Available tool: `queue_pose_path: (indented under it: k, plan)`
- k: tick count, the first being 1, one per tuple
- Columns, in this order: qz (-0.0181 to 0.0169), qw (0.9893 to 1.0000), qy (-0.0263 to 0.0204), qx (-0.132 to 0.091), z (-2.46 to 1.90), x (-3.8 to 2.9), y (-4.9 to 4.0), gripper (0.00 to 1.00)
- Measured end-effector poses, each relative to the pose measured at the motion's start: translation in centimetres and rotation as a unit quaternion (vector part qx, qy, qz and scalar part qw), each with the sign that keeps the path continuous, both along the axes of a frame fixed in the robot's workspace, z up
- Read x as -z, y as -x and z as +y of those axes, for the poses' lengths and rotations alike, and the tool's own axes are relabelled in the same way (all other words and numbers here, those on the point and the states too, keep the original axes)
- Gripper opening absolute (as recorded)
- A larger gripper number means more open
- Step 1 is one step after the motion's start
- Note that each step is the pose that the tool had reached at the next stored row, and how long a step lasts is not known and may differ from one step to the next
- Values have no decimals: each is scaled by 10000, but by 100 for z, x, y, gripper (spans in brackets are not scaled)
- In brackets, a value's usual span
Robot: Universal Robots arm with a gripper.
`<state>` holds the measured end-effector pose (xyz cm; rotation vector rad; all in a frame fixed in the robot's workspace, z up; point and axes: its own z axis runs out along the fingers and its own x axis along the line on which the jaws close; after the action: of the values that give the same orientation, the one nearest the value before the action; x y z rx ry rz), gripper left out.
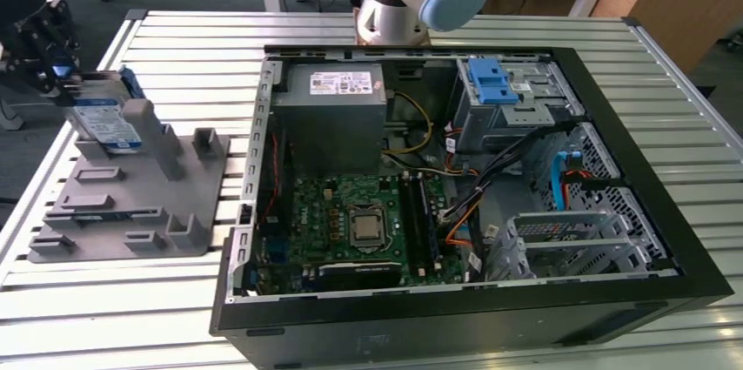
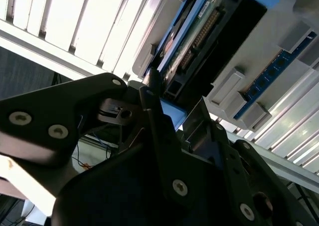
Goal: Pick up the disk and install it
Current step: 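Pick up the disk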
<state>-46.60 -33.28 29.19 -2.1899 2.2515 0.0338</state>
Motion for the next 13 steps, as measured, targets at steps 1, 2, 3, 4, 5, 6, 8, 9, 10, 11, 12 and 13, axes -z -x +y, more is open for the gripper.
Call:
queue_pose_path:
  k: [1,2,3,4,5,6,8,9,10,11,12,13]
  plan:
    - [-13,10000,0,0,0,1,17,45]
    - [-25,10000,0,-1,-1,2,31,45]
    - [-35,10000,-1,-1,-1,3,43,45]
    - [-43,10000,-1,0,-1,4,53,45]
    - [-45,10000,-1,-1,-1,5,56,45]
    - [-47,10000,-1,-1,-1,7,57,45]
    - [-46,10000,0,-1,-1,11,60,45]
    - [-45,10000,0,-1,-1,11,60,45]
    - [-45,10000,0,-1,-1,11,60,43]
    - [-45,10000,0,-1,-1,12,60,36]
    - [-46,10000,0,-1,-1,12,60,36]
    - [-46,10000,0,-1,-1,12,60,36]
